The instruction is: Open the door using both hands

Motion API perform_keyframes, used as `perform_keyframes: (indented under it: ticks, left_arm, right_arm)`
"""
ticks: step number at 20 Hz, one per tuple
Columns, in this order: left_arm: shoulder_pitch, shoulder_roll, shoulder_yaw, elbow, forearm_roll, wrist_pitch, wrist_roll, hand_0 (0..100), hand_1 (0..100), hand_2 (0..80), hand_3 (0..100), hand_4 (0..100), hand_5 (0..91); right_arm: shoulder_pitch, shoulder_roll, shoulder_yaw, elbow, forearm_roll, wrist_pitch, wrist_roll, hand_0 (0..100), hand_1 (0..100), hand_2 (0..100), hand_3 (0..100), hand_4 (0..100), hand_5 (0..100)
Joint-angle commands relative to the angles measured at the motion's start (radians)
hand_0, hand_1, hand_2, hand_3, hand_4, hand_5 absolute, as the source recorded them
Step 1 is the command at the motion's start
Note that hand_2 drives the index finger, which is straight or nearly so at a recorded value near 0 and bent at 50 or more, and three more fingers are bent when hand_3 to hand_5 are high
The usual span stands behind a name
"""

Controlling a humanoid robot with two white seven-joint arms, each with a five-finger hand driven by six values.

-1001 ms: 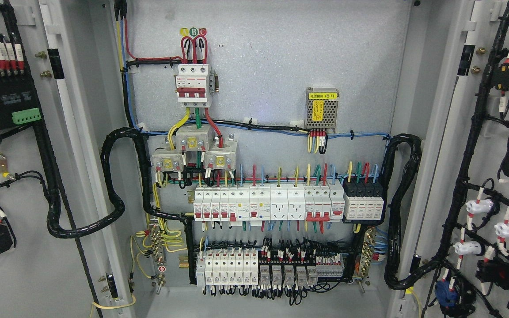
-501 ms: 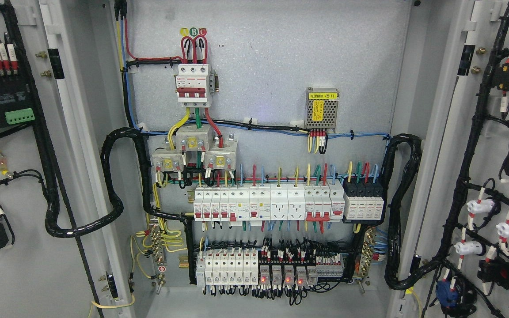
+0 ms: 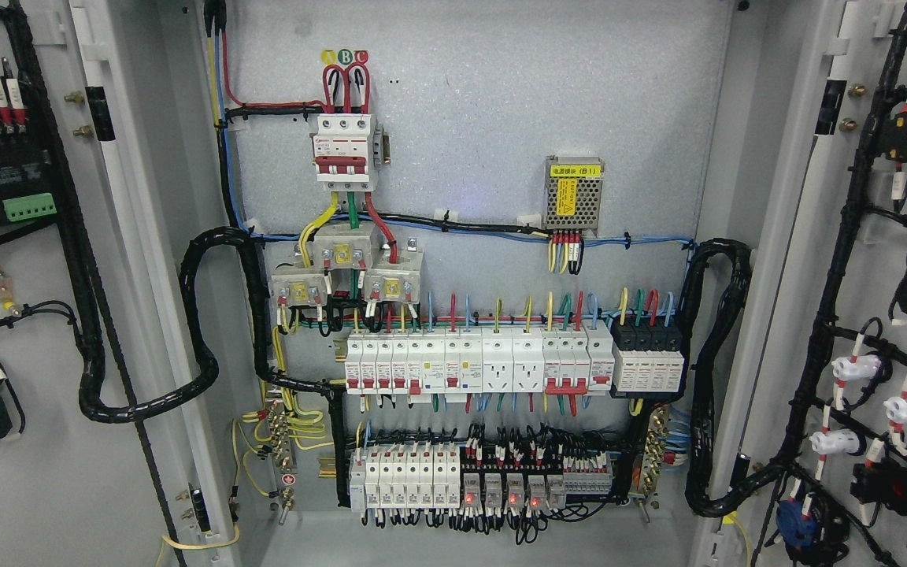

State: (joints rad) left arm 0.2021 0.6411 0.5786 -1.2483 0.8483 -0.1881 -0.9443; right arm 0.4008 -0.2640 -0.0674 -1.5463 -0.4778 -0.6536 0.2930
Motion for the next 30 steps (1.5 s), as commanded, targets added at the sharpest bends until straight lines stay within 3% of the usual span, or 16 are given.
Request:
perform_keyframes:
  ticks: [1,3,6,8,12,15,19,21,24,27,30]
  left_arm:
    - [-0.009,0.012,-0.005,0.020,0.000,0.001,0.001,29,0,2.8,3,3,0.0]
    - [-0.009,0.011,-0.005,0.017,-0.002,0.001,0.001,29,0,2.8,3,4,0.0]
    - [-0.003,0.006,-0.005,-0.029,0.000,0.001,0.002,29,0,2.8,3,4,0.0]
    - [0.006,-0.001,-0.005,-0.103,-0.002,0.019,0.007,29,0,2.8,3,4,0.0]
    - [0.019,-0.096,-0.051,-0.301,-0.037,0.081,0.050,29,0,2.8,3,3,0.0]
    - [0.017,-0.200,-0.169,-0.402,-0.164,0.078,0.155,29,0,2.8,3,3,0.0]
    - [0.019,-0.438,-0.360,-0.506,-0.449,0.078,0.300,29,0,2.8,3,3,0.0]
    - [0.020,-0.553,-0.440,-0.507,-0.561,0.075,0.359,29,0,2.7,3,3,0.0]
    - [0.029,-0.627,-0.555,-0.507,-0.688,0.061,0.500,29,0,2.7,3,3,0.0]
    - [0.037,-0.626,-0.661,-0.507,-0.738,-0.008,0.642,29,0,2.7,3,3,0.0]
    - [0.069,-0.626,-0.666,-0.505,-0.738,-0.017,0.696,29,0,2.8,3,3,0.0]
  right_arm:
    - [-0.028,0.009,0.034,-0.021,0.007,0.031,-0.003,22,0,0,0,0,0]
    - [-0.033,0.009,0.078,-0.032,0.008,0.032,-0.014,22,0,0,0,0,0]
    - [-0.056,0.011,0.148,-0.052,0.056,0.032,-0.063,22,0,0,0,0,0]
    - [-0.059,0.040,0.185,-0.078,0.099,0.032,-0.075,22,0,0,0,0,0]
    - [-0.059,0.103,0.193,-0.094,0.171,0.054,-0.077,22,0,0,0,0,0]
    - [-0.060,0.130,0.218,-0.097,0.220,0.071,-0.078,22,0,0,0,0,0]
    - [-0.060,0.134,0.262,-0.126,0.220,0.144,-0.101,22,0,0,0,0,0]
    - [-0.060,0.134,0.273,-0.139,0.222,0.150,-0.115,22,0,0,0,0,0]
    - [-0.060,0.135,0.273,-0.141,0.223,0.186,-0.117,22,0,0,0,0,0]
    - [-0.060,0.135,0.282,-0.141,0.225,0.206,-0.120,22,0,0,0,0,0]
    - [-0.060,0.135,0.285,-0.141,0.225,0.226,-0.130,22,0,0,0,0,0]
